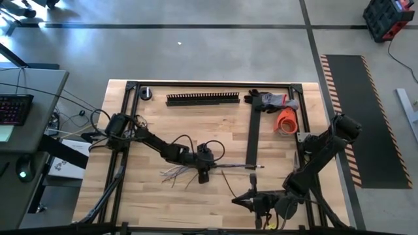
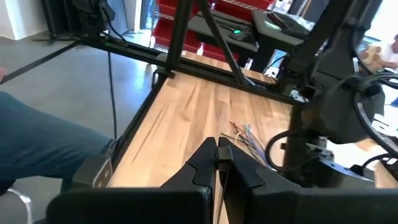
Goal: Ziptie cables
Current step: Wrap the cable wires using the black zip tie
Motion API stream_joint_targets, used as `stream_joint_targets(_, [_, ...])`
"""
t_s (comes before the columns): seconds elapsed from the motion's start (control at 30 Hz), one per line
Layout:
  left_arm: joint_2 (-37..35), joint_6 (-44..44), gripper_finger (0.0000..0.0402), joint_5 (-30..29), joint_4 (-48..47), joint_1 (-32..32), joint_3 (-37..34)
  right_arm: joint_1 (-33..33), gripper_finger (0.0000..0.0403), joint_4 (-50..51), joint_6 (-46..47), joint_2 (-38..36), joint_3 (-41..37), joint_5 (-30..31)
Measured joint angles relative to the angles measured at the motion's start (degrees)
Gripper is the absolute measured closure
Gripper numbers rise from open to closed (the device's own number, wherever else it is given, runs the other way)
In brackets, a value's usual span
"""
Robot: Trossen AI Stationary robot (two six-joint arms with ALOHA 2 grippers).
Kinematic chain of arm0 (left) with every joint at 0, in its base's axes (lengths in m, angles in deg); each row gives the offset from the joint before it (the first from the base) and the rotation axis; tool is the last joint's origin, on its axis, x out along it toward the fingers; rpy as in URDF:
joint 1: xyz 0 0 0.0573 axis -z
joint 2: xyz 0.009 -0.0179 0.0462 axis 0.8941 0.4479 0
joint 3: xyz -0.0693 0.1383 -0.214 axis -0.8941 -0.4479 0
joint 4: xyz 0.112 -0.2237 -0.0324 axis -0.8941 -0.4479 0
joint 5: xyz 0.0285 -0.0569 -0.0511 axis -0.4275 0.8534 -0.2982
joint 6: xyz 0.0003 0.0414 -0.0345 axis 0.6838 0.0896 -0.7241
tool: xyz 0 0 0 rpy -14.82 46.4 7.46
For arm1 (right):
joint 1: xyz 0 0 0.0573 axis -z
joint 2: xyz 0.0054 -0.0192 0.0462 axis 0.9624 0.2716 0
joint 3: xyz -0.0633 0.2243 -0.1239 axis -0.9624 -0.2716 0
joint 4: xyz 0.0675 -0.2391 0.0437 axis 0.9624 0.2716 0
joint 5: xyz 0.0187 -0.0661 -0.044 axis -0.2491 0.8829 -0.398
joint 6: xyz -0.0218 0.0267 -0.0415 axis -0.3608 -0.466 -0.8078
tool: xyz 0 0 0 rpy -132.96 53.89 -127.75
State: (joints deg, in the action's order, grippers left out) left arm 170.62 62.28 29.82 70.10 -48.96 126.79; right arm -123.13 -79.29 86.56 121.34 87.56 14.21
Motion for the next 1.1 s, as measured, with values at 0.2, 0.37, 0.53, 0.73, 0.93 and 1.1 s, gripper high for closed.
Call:
stream_joint_targets(0.2, [-4.10, 0.52, 0.0400, 1.14, -6.55, -0.24, 2.40, 1.54, 0.0403, 0.47, 0.16, 0.11, 0.00, -1.17])
stream_joint_targets(0.37, [-7.50, 0.07, 0.0401, 1.34, -10.22, -0.02, 3.90, 3.39, 0.0403, 0.47, 0.36, 1.35, 0.00, -3.77])
stream_joint_targets(0.53, [-8.23, -0.10, 0.0401, 1.96, -8.81, 0.66, 4.04, 5.77, 0.0403, 0.45, -0.52, 3.71, -0.02, -3.73])
stream_joint_targets(0.73, [-8.23, -1.04, 0.0401, 0.01, -8.39, 1.83, 3.89, 8.90, 0.0403, -0.37, -0.96, 7.66, -0.02, -2.59])
stream_joint_targets(0.93, [-8.33, 1.00, 0.0350, 0.21, -8.08, 3.18, 3.89, 12.72, 0.0403, -11.00, 2.61, 12.85, -3.30, -4.44])
stream_joint_targets(1.1, [-8.34, 3.80, 0.0277, 0.06, -7.84, 4.77, 3.92, 14.72, 0.0403, -24.70, 4.82, 13.23, -12.26, -4.79])
